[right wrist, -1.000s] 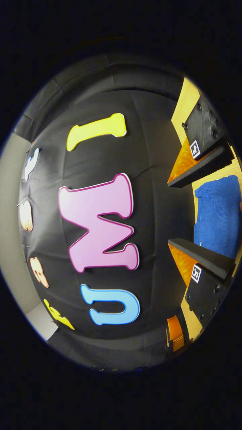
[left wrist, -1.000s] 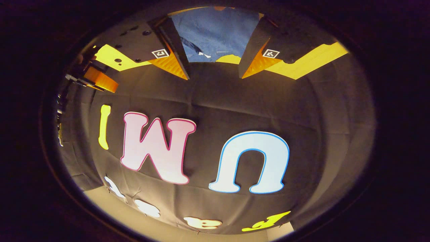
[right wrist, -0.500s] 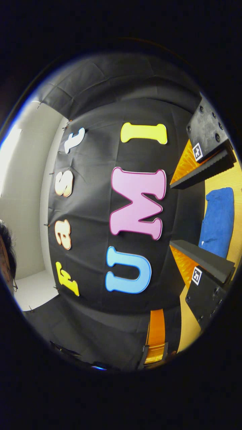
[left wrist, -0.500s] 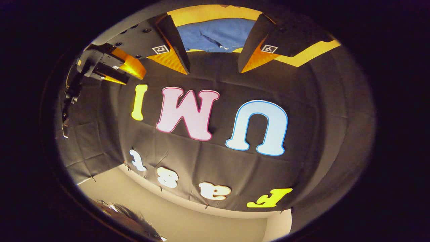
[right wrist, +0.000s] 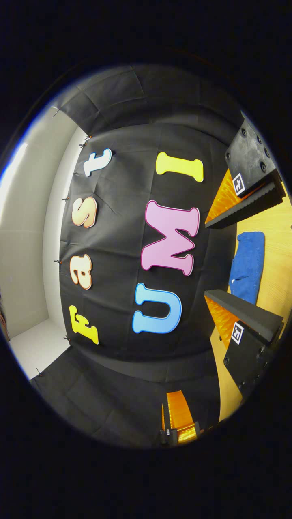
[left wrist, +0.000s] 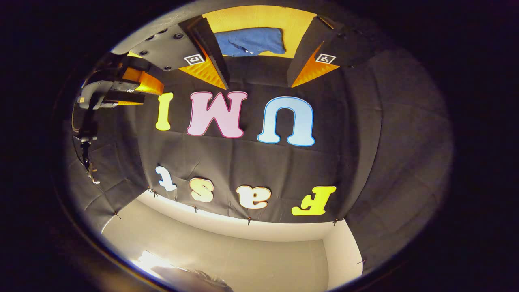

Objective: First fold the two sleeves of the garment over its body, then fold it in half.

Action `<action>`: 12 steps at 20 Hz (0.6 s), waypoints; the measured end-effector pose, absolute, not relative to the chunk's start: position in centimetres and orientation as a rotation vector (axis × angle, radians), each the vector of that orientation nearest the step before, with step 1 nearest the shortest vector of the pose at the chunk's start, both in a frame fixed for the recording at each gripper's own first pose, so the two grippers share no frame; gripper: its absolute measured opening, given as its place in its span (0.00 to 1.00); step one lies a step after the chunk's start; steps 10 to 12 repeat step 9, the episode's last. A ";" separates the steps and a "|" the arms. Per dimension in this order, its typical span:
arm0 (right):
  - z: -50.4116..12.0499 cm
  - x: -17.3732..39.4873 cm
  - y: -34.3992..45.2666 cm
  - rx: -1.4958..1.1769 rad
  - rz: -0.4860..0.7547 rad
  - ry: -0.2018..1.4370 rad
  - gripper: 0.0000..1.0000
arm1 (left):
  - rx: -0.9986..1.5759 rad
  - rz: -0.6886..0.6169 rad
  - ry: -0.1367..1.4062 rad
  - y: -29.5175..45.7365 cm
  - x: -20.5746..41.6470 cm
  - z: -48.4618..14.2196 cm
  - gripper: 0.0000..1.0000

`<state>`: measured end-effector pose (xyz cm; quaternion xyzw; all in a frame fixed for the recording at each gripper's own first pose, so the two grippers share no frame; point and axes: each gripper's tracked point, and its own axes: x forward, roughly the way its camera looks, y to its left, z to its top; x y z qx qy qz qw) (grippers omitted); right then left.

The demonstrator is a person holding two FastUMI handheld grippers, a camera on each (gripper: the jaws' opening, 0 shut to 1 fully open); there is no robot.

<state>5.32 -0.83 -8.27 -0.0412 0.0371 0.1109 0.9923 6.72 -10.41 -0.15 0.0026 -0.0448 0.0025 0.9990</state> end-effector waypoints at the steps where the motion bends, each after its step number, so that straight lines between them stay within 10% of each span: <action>1: -7.6 4.0 -1.5 -0.091 0.220 0.083 0.96 | 0.020 0.011 -0.074 -10.3 5.4 0.0 0.82; 12: -8.6 -1.9 -4.3 -0.040 0.160 0.199 0.96 | 0.057 -0.018 -0.053 -14.1 1.3 1.3 0.81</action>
